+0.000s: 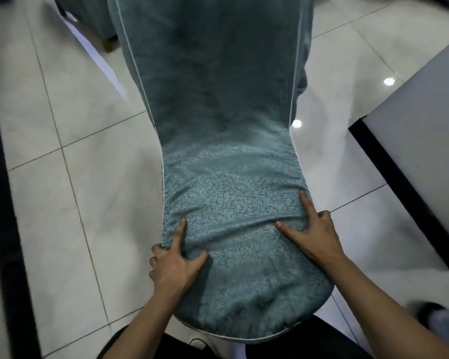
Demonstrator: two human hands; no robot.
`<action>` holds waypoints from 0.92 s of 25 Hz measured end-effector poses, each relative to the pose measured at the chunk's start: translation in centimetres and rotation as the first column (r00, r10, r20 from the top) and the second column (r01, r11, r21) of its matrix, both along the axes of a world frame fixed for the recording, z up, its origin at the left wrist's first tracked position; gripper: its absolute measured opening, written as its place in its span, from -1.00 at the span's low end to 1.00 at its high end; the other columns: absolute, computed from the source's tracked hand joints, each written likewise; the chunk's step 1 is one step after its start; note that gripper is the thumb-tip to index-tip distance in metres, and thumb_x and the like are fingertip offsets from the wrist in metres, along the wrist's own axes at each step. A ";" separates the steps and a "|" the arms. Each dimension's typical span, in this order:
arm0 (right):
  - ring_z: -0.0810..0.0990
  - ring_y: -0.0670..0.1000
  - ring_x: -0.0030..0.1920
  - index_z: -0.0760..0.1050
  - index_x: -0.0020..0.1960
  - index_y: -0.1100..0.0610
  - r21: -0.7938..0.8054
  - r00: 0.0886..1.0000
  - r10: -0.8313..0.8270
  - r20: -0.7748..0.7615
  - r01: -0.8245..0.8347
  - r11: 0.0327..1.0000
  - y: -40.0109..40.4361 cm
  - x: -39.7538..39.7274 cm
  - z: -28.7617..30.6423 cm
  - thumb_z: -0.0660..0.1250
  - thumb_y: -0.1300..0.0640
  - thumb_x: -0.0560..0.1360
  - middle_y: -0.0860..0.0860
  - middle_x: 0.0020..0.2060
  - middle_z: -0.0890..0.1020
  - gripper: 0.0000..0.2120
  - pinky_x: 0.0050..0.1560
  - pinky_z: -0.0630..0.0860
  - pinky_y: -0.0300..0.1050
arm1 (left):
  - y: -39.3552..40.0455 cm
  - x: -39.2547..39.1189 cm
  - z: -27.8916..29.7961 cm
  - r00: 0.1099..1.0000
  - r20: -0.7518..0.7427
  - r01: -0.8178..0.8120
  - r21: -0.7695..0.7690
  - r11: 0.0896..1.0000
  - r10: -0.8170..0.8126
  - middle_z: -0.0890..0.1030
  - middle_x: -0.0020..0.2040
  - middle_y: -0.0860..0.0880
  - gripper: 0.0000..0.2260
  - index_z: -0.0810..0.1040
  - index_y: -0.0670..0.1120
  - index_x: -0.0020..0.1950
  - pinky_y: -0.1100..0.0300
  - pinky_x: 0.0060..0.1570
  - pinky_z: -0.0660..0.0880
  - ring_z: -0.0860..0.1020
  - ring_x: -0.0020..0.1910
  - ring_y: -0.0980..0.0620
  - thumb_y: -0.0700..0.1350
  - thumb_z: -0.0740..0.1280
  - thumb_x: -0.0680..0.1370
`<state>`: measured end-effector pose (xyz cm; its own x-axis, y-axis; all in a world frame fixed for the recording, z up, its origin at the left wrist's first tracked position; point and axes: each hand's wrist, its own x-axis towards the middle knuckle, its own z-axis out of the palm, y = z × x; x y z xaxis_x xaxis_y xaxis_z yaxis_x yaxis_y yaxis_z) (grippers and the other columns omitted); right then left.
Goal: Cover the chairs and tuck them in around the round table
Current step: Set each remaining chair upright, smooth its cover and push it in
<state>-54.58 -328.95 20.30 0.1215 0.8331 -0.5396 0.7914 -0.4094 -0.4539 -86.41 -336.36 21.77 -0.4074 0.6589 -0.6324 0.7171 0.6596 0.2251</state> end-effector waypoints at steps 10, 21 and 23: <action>0.44 0.32 0.32 -0.14 0.54 -0.36 -0.228 0.989 0.123 0.080 -0.102 0.968 4.5 -4.2 15.7 0.18 -0.66 0.22 0.24 0.29 0.34 0.02 0.33 0.44 0.19 | 0.9 -3.7 15.8 0.995 0.022 -0.100 0.067 0.993 0.099 0.21 0.44 -0.19 -0.34 0.30 0.38 0.46 -0.17 0.40 0.37 0.41 0.34 -0.35 0.37 0.39 0.39; 0.37 0.29 0.41 -0.09 0.58 -0.25 -0.394 0.989 0.106 0.101 -0.058 0.917 12.9 -10.0 27.6 0.11 -0.70 0.18 0.21 0.47 0.33 0.10 0.40 0.35 0.12 | 7.1 -7.0 33.6 0.963 -0.061 0.256 0.507 0.823 -0.263 0.53 0.34 0.01 -0.61 0.64 0.15 0.09 -0.10 0.36 0.35 0.48 0.32 -0.04 0.29 0.13 0.52; 0.37 0.26 0.43 -0.04 0.60 -0.18 -0.393 0.986 0.128 0.107 -0.076 0.916 15.0 -10.4 28.9 0.13 -0.66 0.24 0.17 0.49 0.35 0.07 0.42 0.33 0.08 | 9.1 -6.7 35.6 0.946 -0.054 0.300 0.527 0.795 -0.321 0.66 0.19 0.01 -0.52 0.70 0.01 0.00 -0.05 0.31 0.38 0.54 0.26 -0.05 0.24 0.08 0.52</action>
<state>-65.01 -313.99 49.25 0.1365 0.5742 -0.8072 0.8791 -0.4459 -0.1685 -93.12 -327.31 57.36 -0.1076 0.9800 -0.1676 0.8475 0.1786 0.4999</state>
